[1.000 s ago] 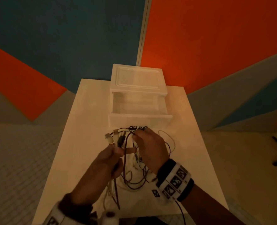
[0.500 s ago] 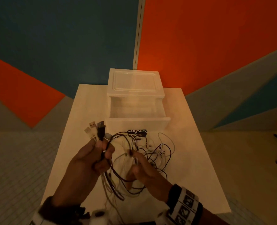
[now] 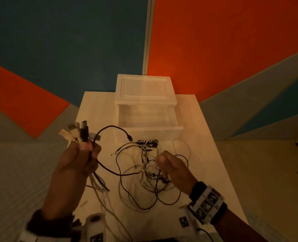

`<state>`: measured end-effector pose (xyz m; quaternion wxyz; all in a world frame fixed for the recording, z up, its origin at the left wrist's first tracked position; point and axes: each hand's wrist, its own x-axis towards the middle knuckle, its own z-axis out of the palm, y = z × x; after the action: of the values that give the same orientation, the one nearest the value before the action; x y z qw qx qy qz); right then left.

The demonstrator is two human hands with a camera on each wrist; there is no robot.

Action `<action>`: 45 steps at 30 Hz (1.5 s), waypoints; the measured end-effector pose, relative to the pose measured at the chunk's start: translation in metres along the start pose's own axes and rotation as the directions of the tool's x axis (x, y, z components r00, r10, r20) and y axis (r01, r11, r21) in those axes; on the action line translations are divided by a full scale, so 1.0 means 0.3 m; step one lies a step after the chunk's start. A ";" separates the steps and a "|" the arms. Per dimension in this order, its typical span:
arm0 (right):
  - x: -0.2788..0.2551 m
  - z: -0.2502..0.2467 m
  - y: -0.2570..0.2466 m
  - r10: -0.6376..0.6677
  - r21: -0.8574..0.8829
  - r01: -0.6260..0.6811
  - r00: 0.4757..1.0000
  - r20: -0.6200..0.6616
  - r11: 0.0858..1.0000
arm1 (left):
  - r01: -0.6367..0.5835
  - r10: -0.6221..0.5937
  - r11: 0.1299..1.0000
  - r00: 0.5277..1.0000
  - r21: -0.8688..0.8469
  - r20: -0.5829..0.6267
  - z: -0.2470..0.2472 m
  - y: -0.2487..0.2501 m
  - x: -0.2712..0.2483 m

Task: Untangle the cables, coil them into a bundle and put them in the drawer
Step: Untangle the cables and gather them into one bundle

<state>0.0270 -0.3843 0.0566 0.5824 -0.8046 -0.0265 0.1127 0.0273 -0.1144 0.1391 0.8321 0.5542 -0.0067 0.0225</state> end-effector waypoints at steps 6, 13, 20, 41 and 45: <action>-0.010 0.088 0.216 0.389 -0.719 -0.004 0.843 0.371 0.695 | 0.025 -0.024 0.997 0.999 -0.077 0.024 -0.029 0.044 0.039; -0.013 0.019 0.241 0.038 -0.742 0.016 0.998 0.056 0.671 | -0.099 0.098 0.995 0.991 -0.003 -0.096 -0.150 0.037 0.081; 0.032 0.074 -0.153 -0.166 -0.614 0.154 0.985 0.038 0.774 | -0.075 0.045 0.920 0.995 0.384 0.088 0.088 -0.127 0.026; 0.049 -0.154 -0.047 -0.002 -0.099 0.034 0.953 0.304 0.994 | -0.140 0.148 0.955 0.989 0.261 -0.009 0.003 -0.030 0.065; 0.053 -0.155 0.076 0.045 -0.065 -0.026 0.948 0.315 0.998 | -0.215 0.227 0.967 0.971 0.137 -0.079 -0.020 0.009 0.079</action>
<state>0.0504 -0.4321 0.0464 0.5443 -0.7935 -0.1086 0.2498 0.0509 -0.1071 0.1402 0.7868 0.6001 -0.0278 0.1418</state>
